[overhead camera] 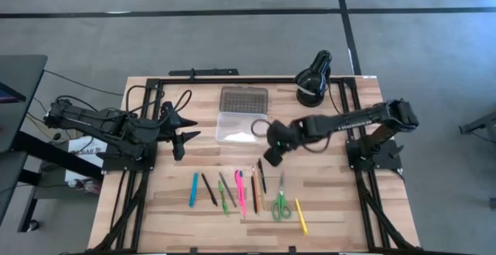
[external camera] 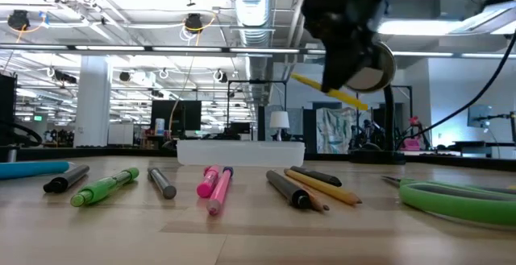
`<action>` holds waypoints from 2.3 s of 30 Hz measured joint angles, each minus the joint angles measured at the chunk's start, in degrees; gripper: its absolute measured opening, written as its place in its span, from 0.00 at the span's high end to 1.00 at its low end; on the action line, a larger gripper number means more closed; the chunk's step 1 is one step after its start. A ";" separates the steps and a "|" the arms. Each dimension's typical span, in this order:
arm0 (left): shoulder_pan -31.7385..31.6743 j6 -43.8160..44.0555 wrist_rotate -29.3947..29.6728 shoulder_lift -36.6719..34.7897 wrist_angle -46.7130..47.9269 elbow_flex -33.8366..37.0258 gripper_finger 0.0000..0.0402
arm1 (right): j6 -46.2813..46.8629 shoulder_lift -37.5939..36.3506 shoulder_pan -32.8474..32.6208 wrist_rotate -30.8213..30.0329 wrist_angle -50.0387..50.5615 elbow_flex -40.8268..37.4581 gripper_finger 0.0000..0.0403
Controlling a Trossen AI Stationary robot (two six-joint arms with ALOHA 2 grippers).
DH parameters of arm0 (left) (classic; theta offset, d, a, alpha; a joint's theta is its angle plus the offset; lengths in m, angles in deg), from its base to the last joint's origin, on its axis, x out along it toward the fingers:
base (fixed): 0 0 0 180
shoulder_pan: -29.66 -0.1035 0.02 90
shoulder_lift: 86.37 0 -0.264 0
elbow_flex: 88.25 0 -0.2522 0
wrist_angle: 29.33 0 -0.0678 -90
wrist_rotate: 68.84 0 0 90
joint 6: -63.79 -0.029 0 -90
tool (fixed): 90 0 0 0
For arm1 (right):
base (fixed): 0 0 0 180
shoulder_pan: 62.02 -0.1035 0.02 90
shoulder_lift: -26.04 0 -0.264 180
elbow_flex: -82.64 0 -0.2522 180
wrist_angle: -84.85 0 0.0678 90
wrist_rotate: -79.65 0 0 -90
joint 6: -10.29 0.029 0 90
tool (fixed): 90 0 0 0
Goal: Pick & place school supplies into a supply box
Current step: Put the right yellow pen into the supply box
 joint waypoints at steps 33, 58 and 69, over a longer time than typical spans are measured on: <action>-0.04 5.33 -0.08 0.02 0.70 0.00 0.62 | -36.65 21.11 14.66 7.60 -6.43 20.18 0.95; -0.04 5.75 -0.07 0.00 0.76 0.00 0.62 | -41.14 23.91 14.72 8.88 -5.64 20.05 0.95; -0.04 5.91 -0.07 0.00 0.79 0.00 0.62 | -40.51 24.50 15.20 9.01 -5.40 20.12 0.94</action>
